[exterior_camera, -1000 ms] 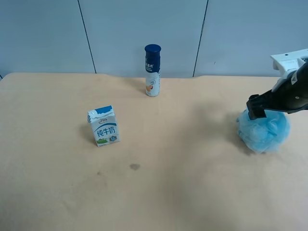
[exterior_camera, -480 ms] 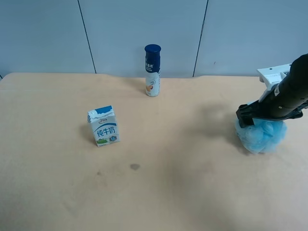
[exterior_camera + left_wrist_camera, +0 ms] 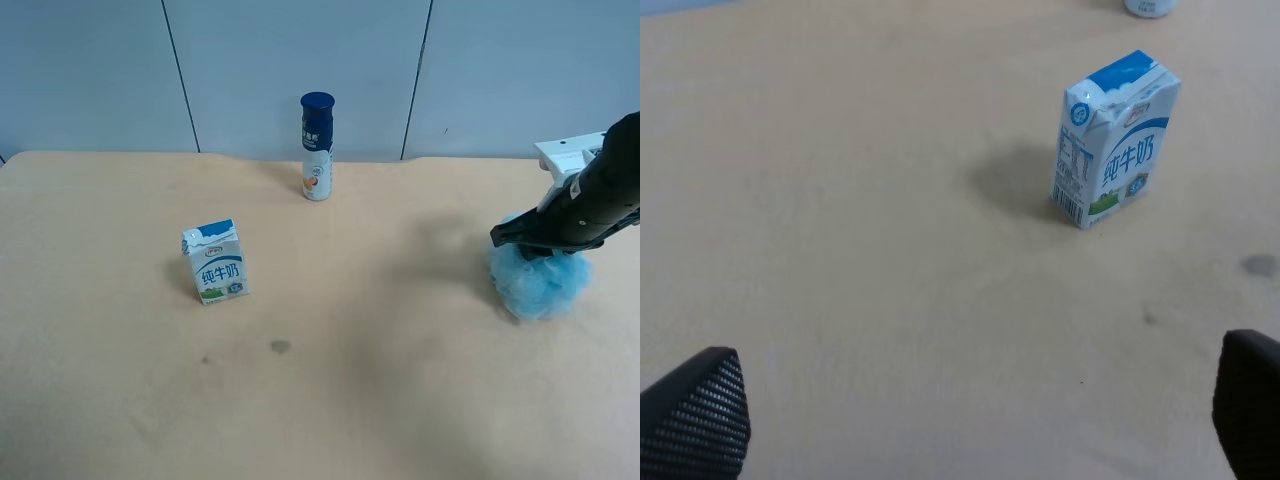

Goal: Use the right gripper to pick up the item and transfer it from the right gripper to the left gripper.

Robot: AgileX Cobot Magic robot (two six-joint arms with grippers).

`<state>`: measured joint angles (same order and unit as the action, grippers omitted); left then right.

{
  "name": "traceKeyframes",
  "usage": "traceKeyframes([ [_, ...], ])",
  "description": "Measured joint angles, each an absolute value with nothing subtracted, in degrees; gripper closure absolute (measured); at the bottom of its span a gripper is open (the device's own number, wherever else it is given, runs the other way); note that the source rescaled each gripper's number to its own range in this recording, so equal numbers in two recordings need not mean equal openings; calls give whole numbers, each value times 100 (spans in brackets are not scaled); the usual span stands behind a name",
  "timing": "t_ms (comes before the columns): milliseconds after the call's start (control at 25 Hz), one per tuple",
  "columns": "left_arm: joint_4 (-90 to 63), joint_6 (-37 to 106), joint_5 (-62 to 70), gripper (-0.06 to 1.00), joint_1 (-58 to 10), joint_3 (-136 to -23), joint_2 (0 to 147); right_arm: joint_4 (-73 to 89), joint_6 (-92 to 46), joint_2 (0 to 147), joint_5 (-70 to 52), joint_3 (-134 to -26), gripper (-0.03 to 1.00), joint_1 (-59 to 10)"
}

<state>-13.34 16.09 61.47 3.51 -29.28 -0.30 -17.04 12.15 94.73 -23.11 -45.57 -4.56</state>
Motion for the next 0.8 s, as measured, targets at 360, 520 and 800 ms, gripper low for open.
traceKeyframes([
  [360, -1334, 1609, 6147, 2, 351, -2928, -30, -1680, 1215, 9473, -2268, -4564, 94, -456],
  [520, -1334, 1609, 6147, 2, 351, -2928, -30, -1523, 1215, 9308, -2239, -4564, 94, -456],
  [800, -1334, 1609, 6147, 2, 351, -2928, -30, -1009, 1122, 8451, -2006, -4564, 95, -456],
])
